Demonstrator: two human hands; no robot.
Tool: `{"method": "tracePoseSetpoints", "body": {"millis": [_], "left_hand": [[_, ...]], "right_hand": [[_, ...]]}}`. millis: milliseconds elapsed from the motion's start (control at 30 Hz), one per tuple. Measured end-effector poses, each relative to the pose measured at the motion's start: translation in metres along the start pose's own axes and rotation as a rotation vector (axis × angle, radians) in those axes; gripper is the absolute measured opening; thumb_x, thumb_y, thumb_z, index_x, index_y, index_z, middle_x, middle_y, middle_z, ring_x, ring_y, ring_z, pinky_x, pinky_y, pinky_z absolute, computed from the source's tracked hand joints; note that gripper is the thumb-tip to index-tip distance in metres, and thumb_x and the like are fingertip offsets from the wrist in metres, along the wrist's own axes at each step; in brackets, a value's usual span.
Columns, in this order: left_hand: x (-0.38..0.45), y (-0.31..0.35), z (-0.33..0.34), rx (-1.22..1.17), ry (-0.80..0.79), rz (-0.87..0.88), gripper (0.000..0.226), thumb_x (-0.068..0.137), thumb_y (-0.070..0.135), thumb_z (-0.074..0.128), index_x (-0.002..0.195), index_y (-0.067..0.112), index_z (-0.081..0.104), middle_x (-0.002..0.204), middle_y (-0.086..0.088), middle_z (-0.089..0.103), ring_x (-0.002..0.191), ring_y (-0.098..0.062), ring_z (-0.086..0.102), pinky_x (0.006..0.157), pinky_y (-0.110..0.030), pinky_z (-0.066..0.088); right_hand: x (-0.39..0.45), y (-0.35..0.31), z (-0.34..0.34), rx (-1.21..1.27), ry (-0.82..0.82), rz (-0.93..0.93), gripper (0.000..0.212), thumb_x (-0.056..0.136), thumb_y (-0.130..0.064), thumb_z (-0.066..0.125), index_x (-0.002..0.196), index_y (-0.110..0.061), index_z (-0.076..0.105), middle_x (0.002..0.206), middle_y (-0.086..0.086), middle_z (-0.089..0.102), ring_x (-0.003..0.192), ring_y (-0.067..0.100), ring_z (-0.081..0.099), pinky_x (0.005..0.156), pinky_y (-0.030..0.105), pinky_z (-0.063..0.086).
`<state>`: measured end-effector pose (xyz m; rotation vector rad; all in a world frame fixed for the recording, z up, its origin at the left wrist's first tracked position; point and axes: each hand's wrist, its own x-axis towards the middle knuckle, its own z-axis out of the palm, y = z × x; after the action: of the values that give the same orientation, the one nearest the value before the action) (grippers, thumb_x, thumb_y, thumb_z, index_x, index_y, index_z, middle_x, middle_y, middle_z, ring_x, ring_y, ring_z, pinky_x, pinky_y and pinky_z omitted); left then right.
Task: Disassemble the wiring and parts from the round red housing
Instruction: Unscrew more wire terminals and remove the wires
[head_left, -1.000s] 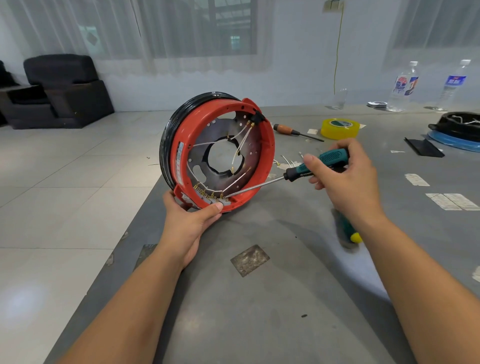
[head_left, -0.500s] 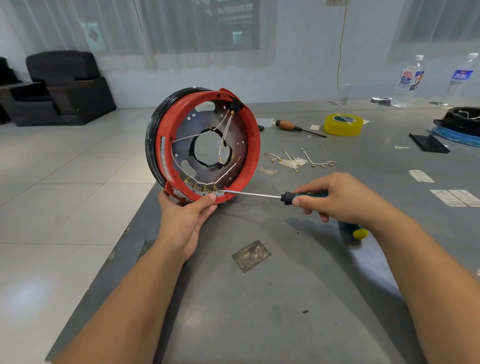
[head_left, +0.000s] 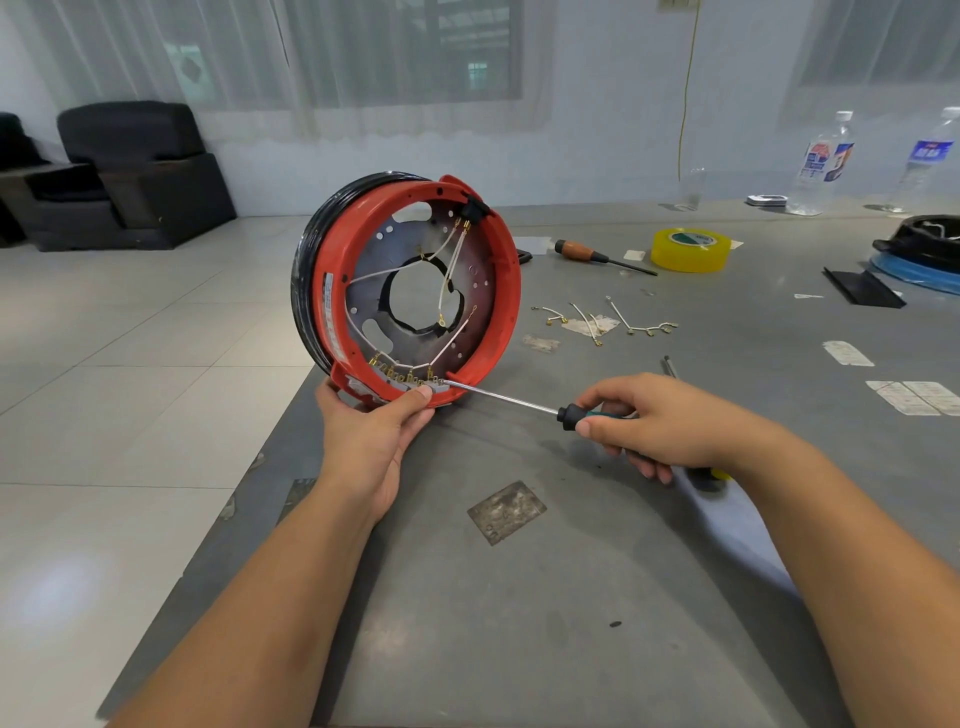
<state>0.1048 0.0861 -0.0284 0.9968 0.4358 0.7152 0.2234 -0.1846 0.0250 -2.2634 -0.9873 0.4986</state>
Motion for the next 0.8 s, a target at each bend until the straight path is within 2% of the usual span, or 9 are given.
{"method": "tracePoseSetpoints", "body": {"millis": [100,233,433,600,700,800], "left_hand": [[0.000,0.001,0.001,-0.004,0.010,-0.004,0.075,0.080,-0.012,0.083,0.132,0.027,0.046,0.133,-0.008,0.067,0.105,-0.029,0.078,0.076,-0.034,0.065],[-0.001,0.001,0.001,-0.026,0.011,0.009,0.067,0.082,-0.013,0.081,0.124,0.027,0.048,0.132,-0.010,0.068,0.103,-0.028,0.078,0.077,-0.035,0.066],[-0.002,0.003,0.001,-0.046,0.006,-0.017,0.072,0.085,-0.013,0.078,0.139,0.019,0.042,0.134,-0.021,0.067,0.105,-0.035,0.077,0.086,-0.043,0.065],[-0.003,0.004,0.000,-0.065,0.012,-0.043,0.068,0.085,-0.012,0.079,0.132,0.021,0.043,0.134,-0.019,0.067,0.106,-0.036,0.077,0.085,-0.042,0.066],[-0.002,0.005,0.000,-0.067,0.007,-0.054,0.065,0.085,-0.013,0.078,0.130,0.020,0.044,0.131,-0.021,0.068,0.104,-0.037,0.077,0.085,-0.043,0.066],[-0.002,0.005,-0.001,-0.084,-0.004,-0.054,0.068,0.085,-0.014,0.077,0.135,0.018,0.044,0.130,-0.020,0.070,0.103,-0.036,0.078,0.082,-0.040,0.066]], "right_hand": [[0.000,0.000,0.001,0.011,-0.014,-0.003,0.015,0.099,-0.039,0.061,0.113,-0.034,0.062,0.075,-0.002,0.069,0.050,0.022,0.061,0.049,0.034,0.055],[0.001,-0.002,0.005,0.020,-0.030,-0.004,0.013,0.100,-0.041,0.060,0.112,-0.035,0.060,0.078,0.001,0.071,0.048,0.020,0.061,0.049,0.032,0.054],[0.002,-0.006,0.011,0.020,-0.057,-0.005,0.010,0.102,-0.044,0.057,0.110,-0.038,0.056,0.076,-0.005,0.070,0.047,0.019,0.061,0.052,0.031,0.054],[0.003,-0.008,0.016,0.022,-0.081,-0.003,0.009,0.102,-0.045,0.054,0.109,-0.039,0.055,0.078,-0.003,0.071,0.050,0.020,0.064,0.060,0.038,0.057],[0.002,-0.007,0.015,0.029,-0.078,-0.010,0.009,0.103,-0.044,0.053,0.110,-0.039,0.055,0.078,-0.004,0.071,0.050,0.020,0.064,0.060,0.039,0.057],[0.001,-0.006,0.012,0.060,-0.053,-0.026,0.009,0.103,-0.041,0.055,0.110,-0.038,0.057,0.080,-0.001,0.071,0.051,0.021,0.063,0.058,0.038,0.055]]}}
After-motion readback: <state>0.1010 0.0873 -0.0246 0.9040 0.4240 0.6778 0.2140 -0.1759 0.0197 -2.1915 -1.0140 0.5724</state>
